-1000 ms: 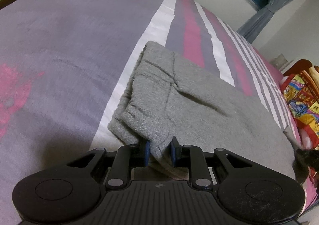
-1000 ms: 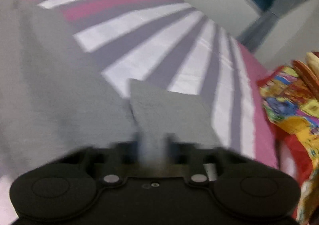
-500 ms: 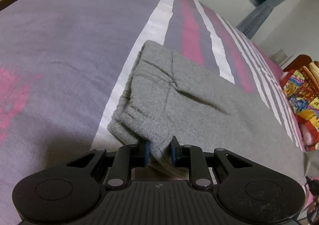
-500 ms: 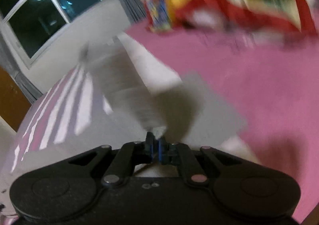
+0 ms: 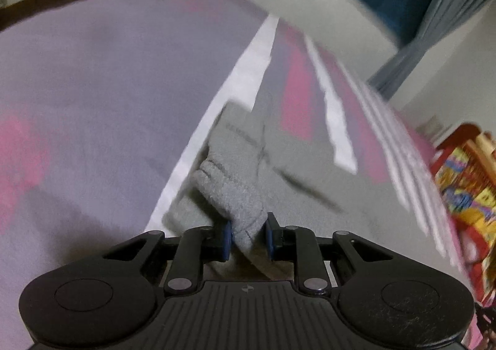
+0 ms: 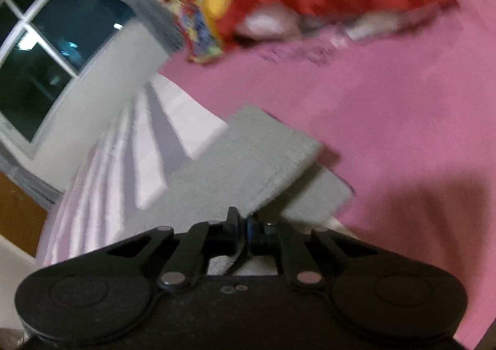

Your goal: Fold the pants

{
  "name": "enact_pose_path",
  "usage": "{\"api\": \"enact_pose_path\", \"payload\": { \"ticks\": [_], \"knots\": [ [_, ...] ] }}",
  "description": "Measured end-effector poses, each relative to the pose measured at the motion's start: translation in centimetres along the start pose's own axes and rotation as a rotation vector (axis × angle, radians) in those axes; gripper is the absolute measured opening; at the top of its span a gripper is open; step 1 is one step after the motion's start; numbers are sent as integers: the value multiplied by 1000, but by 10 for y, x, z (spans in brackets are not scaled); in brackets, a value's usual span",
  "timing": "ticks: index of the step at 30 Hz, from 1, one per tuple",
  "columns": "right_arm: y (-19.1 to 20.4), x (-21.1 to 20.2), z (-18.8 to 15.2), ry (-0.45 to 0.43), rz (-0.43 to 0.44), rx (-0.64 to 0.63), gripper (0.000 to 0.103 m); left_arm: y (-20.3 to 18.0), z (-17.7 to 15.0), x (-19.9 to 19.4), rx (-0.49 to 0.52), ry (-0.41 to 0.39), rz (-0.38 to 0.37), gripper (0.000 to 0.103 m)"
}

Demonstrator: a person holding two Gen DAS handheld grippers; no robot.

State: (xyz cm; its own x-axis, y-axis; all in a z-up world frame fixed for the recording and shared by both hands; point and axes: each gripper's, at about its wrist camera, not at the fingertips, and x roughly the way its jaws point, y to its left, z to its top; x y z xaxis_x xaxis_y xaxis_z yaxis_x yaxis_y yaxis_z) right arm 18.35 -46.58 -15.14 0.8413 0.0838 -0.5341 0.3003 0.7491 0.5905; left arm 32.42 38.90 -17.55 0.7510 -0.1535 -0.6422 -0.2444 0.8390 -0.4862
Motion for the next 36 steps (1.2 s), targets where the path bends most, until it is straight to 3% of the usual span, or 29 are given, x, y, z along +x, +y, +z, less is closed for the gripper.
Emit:
{"api": "enact_pose_path", "payload": {
  "ticks": [3, 5, 6, 7, 8, 10, 11, 12, 15, 17, 19, 22, 23, 26, 28, 31, 36],
  "knots": [
    [5, -6, 1, -13, -5, -86, 4, 1, -2, 2, 27, 11, 36, 21],
    [-10, 25, -1, 100, -136, -128, 5, 5, -9, 12, 26, 56, 63, 22],
    [-21, 38, -2, 159, -151, -102, 5, 4, -9, 11, 20, 45, 64, 23],
    [-25, 32, 1, 145, -130, -64, 7, 2, -10, 6, 15, 31, 61, 24],
    [-21, 23, 4, 114, -133, -61, 20, -1, -11, -1, 24, 16, 63, 29],
    [9, -5, 5, -25, -126, -183, 22, -11, -17, -20, 65, -45, 108, 62],
    [23, -7, 5, -32, -82, -233, 22, -12, -21, -29, 78, -91, 132, 93],
    [42, -2, 4, -3, -5, -284, 22, -12, -23, -37, 85, -138, 151, 100],
    [120, 36, -13, 114, 205, -468, 26, -2, -25, -30, 25, -129, 140, 98],
    [182, 72, -33, 166, 319, -591, 53, 1, -26, -19, 11, -124, 143, 92],
    [241, 110, -58, 223, 432, -678, 70, 3, -24, -10, -16, -127, 139, 90],
    [312, 164, -98, 342, 538, -804, 65, 9, -26, 5, -60, -112, 150, 73],
    [333, 181, -114, 385, 564, -842, 59, 12, -27, 9, -65, -113, 153, 73],
    [377, 227, -154, 475, 584, -925, 57, 14, -35, 13, -70, -129, 131, 65],
    [390, 247, -173, 537, 594, -942, 49, 21, -44, 8, -61, -136, 117, 60],
    [393, 260, -194, 646, 639, -965, 21, 29, -52, 3, -65, -147, 84, 57],
    [401, 261, -194, 703, 727, -988, 19, 33, -56, 5, -57, -171, 50, 56]
  ]
}}
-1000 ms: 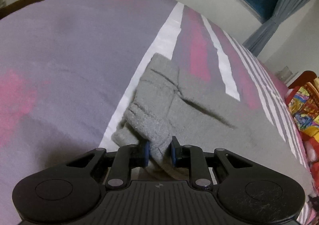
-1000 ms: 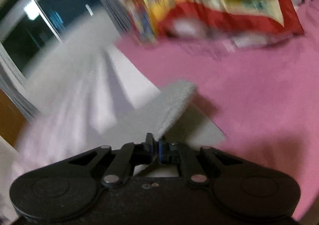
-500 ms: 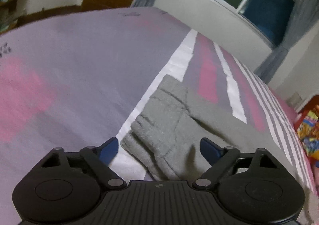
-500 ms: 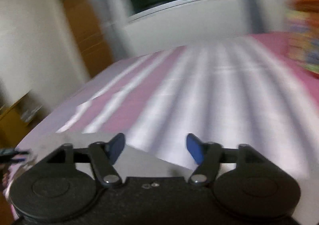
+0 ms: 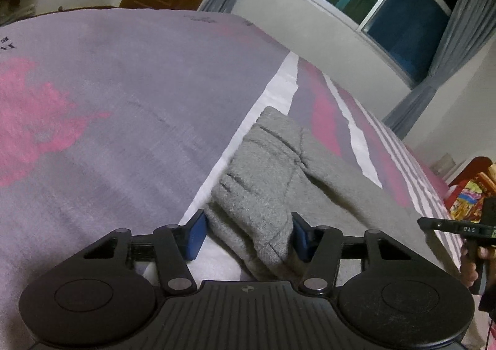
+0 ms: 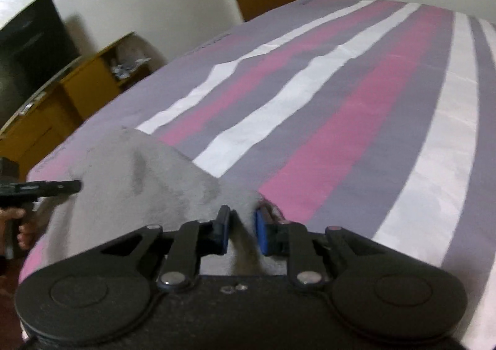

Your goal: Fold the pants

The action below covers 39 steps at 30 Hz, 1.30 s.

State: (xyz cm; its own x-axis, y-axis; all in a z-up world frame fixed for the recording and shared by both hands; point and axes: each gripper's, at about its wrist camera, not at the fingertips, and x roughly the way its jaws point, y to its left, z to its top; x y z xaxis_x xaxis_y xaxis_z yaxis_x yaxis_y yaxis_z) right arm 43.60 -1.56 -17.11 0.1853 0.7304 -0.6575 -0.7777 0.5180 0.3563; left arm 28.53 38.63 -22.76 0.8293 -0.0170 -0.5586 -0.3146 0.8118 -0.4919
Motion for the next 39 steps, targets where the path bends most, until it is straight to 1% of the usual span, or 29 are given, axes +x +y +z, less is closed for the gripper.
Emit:
{"api": "enact_pose_path", "payload": {
  "ticks": [1, 2, 3, 4, 5, 6, 8, 10, 11, 13, 15, 16, 17, 18, 19, 21, 23, 25, 26, 28, 30, 32, 33, 34, 35, 36, 37, 38, 39],
  "knots": [
    [-2, 0, 3, 7, -6, -3, 23, 2, 0, 1, -4, -2, -9, 56],
    [-4, 7, 6, 23, -38, -6, 30, 4, 0, 1, -10, -3, -21, 56],
    [-7, 15, 10, 39, -59, 5, 31, 5, 1, 2, -14, -3, -29, 56],
    [-12, 16, 13, 55, -33, 40, 28, 6, 1, 3, -15, -4, -36, 56],
    [-15, 19, 16, 64, 11, 81, 11, 7, 2, 2, -18, -4, -43, 55],
    [-12, 20, 17, 72, 36, 70, 9, 8, 3, 0, -22, -11, -48, 49],
    [8, 12, 22, 42, 30, -22, 6, 9, 7, -10, -23, -48, -75, 42],
    [19, 0, 26, -36, -29, -46, 6, 7, 7, -15, 4, -63, -71, 40],
    [15, 0, 26, -50, -69, -28, 5, 7, 6, -13, 26, -51, -56, 40],
    [5, 28, 12, 68, -174, -18, 5, 17, 0, -6, -1, -42, -67, 41],
    [7, 30, 7, 33, -190, 27, 8, 20, 1, -7, -30, -38, -71, 52],
    [9, 23, 7, -3, -204, 59, 13, 19, 2, -9, -18, -33, -65, 54],
    [14, 14, 5, -40, -218, 64, 15, 16, 3, -14, 6, -27, -53, 60],
    [21, -2, 1, -101, -249, 52, 17, 13, 4, -23, 30, -32, -27, 68],
    [30, -21, -6, -167, -274, 38, 17, 11, 5, -34, 48, -50, -5, 72],
    [42, -49, -20, -224, -281, 32, 18, 0, 8, -60, 100, -127, 60, 74],
    [53, -64, -36, -249, -296, 41, 21, -27, 14, -62, 179, -148, 29, 74],
    [60, -67, -50, -226, -275, 70, 23, -61, 17, -44, 238, -98, -31, 77],
    [59, -67, -57, -207, -276, 89, 28, -77, 15, -32, 270, -54, -57, 80],
    [53, -69, -74, -170, -292, 114, 31, -101, 5, -4, 365, 29, -39, 81],
    [31, -90, -96, -146, -367, 143, 31, -103, -5, 20, 384, 102, 3, 84],
    [-3, -133, -124, -182, -426, 235, 29, -101, -10, 20, 403, 88, 13, 84],
    [-26, -165, -145, -208, -464, 301, 29, -102, -10, 19, 407, 90, 18, 84],
    [-44, -193, -163, -224, -534, 360, 28, -102, -11, 18, 409, 94, 23, 84],
    [-60, -218, -180, -243, -595, 413, 18, -104, -12, 18, 409, 96, 27, 84],
    [-78, -251, -203, -281, -647, 489, 13, -105, -12, 18, 408, 101, 31, 84],
    [-93, -276, -223, -309, -680, 577, 0, -105, -13, 17, 408, 106, 38, 84],
    [-104, -302, -241, -329, -711, 667, 0, -108, -12, 19, 405, 110, 45, 84],
    [-105, -328, -256, -354, -792, 729, 0, -112, -12, 19, 397, 116, 52, 84]
  ]
}}
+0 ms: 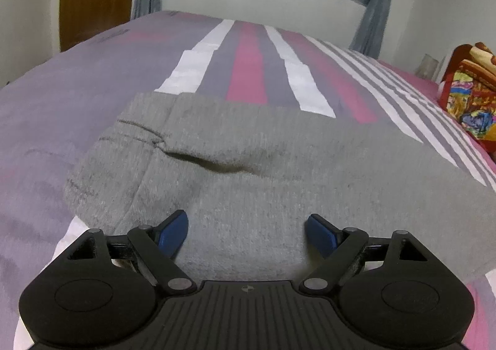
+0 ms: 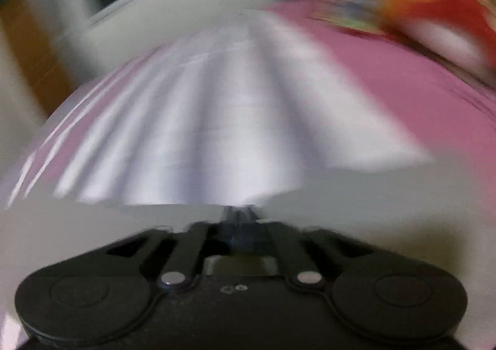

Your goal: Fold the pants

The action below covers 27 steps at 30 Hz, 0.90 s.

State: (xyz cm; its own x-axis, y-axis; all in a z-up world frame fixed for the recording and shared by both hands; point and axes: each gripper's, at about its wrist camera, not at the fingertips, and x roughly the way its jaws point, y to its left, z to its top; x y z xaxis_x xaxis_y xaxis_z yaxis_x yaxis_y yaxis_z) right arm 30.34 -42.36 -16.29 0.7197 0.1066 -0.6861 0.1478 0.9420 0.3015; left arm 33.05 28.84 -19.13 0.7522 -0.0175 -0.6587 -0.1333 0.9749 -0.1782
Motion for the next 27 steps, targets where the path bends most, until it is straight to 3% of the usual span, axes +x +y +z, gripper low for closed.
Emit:
{"api": "enact_pose_path", "payload": {
  "ticks": [2, 4, 8, 14, 18, 20, 24, 27],
  "knots": [
    [-32, -43, 2, -118, -110, 93, 22, -6, 0, -4, -26, 9, 1, 84],
    [-65, -85, -8, -186, -25, 224, 23, -7, -1, -6, -36, 24, -7, 85],
    [-101, -127, -40, -192, 62, 357, 25, -5, -7, -7, -30, 39, -7, 85],
    [-113, -113, -65, -163, 180, 532, 23, -7, -7, -3, -15, 63, -1, 88],
    [-117, -96, -66, -82, 140, 591, 20, -10, -5, 0, 7, 77, 2, 92],
    [-117, -101, -69, -88, 162, 636, 27, -11, -5, 0, 9, 77, 4, 92],
    [-115, -96, -78, -78, 181, 674, 29, -12, -7, 1, 10, 70, 6, 93],
    [-121, -79, -81, -86, 197, 713, 11, -15, -6, 3, 22, 76, 16, 96]
  ]
}}
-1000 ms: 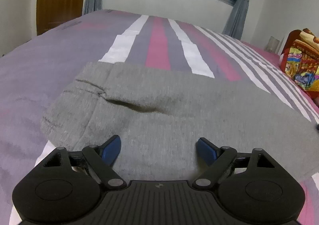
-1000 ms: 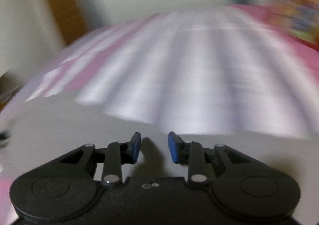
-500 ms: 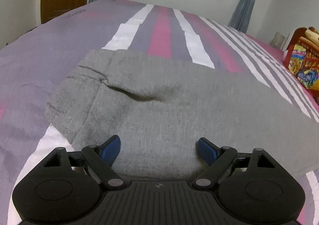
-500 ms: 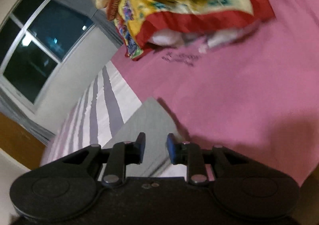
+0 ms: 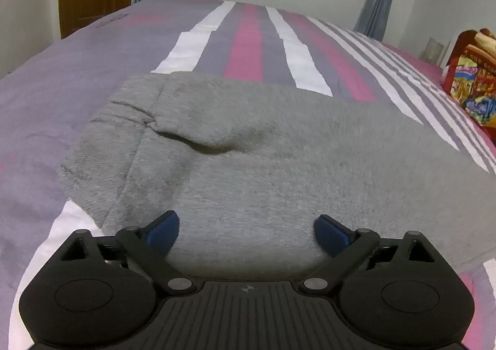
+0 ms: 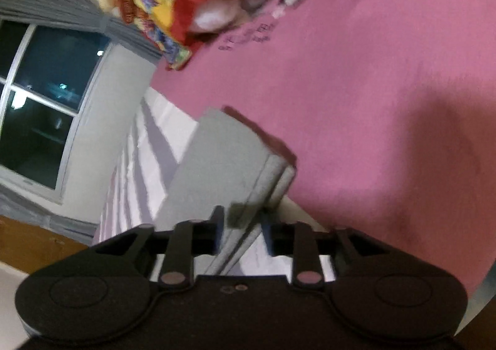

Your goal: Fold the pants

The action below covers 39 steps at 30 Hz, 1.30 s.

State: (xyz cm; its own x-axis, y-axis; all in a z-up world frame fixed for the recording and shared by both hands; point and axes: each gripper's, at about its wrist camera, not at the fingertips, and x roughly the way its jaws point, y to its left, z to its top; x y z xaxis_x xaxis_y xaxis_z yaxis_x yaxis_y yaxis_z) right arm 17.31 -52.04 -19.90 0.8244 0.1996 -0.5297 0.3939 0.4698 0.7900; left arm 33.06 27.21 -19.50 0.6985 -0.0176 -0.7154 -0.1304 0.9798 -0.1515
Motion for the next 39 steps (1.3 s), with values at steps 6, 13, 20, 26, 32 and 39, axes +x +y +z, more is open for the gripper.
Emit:
{"api": "enact_pose_path", "payload": {
  "ticks": [6, 13, 20, 26, 32, 39],
  "knots": [
    [7, -13, -12, -67, -47, -52, 15, 1, 1, 0, 8, 6, -4, 96],
    [-18, -3, -18, -89, 6, 100, 27, -3, 0, 2, 10, 3, 11, 97],
    [26, -26, -3, -148, 51, -161, 8, -3, -4, 4, 9, -17, 32, 97],
    [-12, -7, -12, -82, -43, -87, 9, -5, -2, 5, 14, -6, 49, 97],
    [-1, -11, -5, -5, -70, -142, 13, 4, 0, -42, -76, -181, 41, 97],
    [-1, -8, -11, -20, -70, -122, 14, 67, -21, -62, -340, -209, 71, 56]
  ]
}}
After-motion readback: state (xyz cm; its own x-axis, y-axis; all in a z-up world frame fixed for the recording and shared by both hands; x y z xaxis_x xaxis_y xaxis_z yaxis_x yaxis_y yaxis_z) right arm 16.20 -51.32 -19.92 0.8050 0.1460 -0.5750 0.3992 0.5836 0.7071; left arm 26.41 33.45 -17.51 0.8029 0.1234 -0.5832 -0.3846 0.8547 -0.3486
